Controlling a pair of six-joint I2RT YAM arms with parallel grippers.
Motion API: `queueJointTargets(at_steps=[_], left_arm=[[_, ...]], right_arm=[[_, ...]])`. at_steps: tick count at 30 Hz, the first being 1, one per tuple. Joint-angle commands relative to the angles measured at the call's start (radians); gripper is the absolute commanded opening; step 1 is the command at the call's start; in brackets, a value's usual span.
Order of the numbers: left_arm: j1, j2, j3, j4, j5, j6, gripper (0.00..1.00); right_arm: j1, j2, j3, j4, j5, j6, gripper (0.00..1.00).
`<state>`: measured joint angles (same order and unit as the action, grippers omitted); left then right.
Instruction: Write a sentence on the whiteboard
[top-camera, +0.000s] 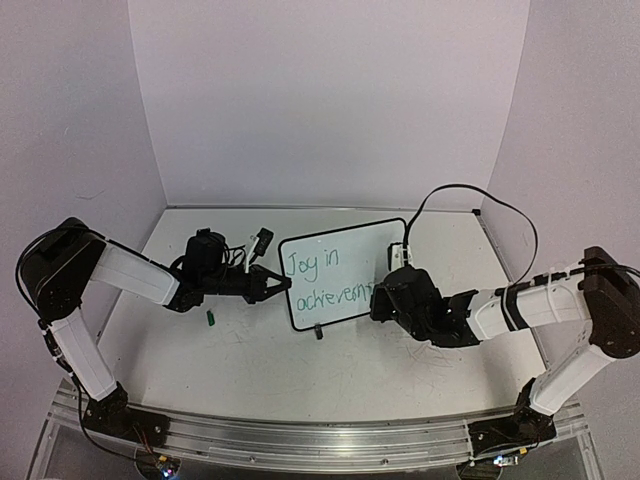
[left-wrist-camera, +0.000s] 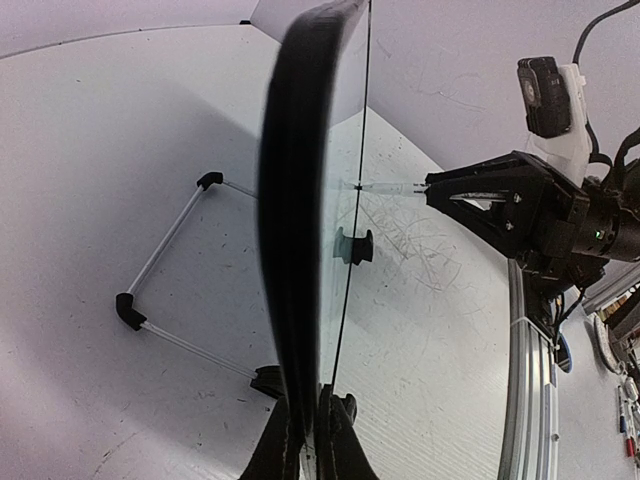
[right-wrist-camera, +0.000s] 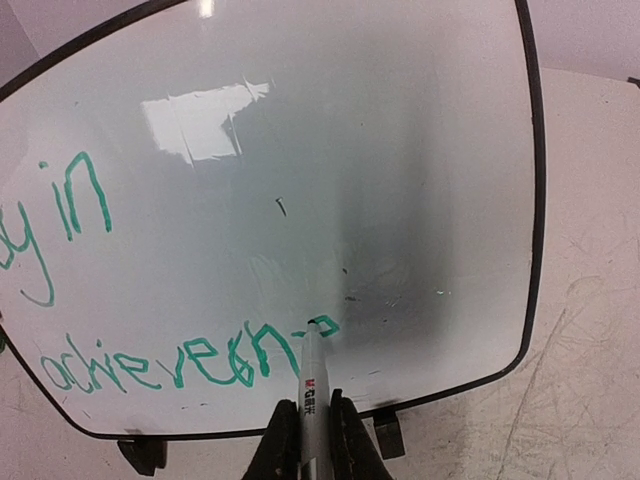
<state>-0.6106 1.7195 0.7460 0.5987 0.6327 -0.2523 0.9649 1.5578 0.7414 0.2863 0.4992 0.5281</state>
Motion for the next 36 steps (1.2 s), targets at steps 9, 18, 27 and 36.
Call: queueJointTargets(at_steps=[9, 18, 27, 36], left_arm=[[-0.003, -0.006, 0.032, -0.028, -0.022, 0.045, 0.00], [-0.005, -0.004, 0.034, -0.027, -0.020, 0.045, 0.00], [-0.005, -0.003, 0.034, -0.029, -0.021, 0.045, 0.00], [-0.006, -0.008, 0.033, -0.030, -0.019, 0.045, 0.00]], right_arm=[[0.002, 0.002, -0.036, 0.025, -0.021, 0.042, 0.00], [0.002, 0.004, -0.058, 0.022, -0.009, 0.057, 0.00], [0.000, -0.066, -0.062, 0.011, 0.019, 0.037, 0.00], [-0.010, -0.101, -0.070, 0.037, 0.006, 0.000, 0.00]])
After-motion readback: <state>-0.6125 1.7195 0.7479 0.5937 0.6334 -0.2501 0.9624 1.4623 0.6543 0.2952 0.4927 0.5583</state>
